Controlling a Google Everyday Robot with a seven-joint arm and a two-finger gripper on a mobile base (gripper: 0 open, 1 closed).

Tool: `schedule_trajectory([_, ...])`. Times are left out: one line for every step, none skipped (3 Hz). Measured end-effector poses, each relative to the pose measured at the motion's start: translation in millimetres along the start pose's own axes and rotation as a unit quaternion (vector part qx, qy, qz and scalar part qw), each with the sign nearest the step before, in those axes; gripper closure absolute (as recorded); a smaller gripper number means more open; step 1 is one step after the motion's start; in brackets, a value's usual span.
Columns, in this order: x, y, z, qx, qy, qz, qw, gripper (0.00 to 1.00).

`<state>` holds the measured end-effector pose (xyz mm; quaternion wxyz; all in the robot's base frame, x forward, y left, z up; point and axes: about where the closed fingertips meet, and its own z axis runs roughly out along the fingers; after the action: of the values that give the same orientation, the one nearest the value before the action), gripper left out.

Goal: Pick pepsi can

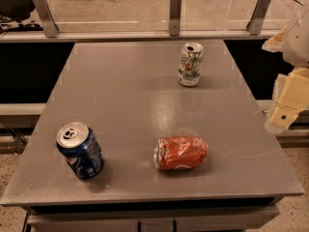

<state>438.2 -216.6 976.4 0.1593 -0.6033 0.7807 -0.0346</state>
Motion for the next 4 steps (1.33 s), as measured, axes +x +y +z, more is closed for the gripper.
schedule_trajectory([0.0, 0.0, 0.0, 0.000, 0.000, 0.000, 1.0000, 0.00])
schedule_trajectory([-5.4, -1.2, -1.1, 0.002, 0.000, -0.007, 1.0000, 0.00])
schedule_trajectory([-56.9, -3.2, 5.4, -0.007, -0.010, -0.067, 0.9977, 0.00])
schedule_trajectory([-137.8, 4.3, 25.5, -0.023, -0.009, -0.149, 0.9886, 0.00])
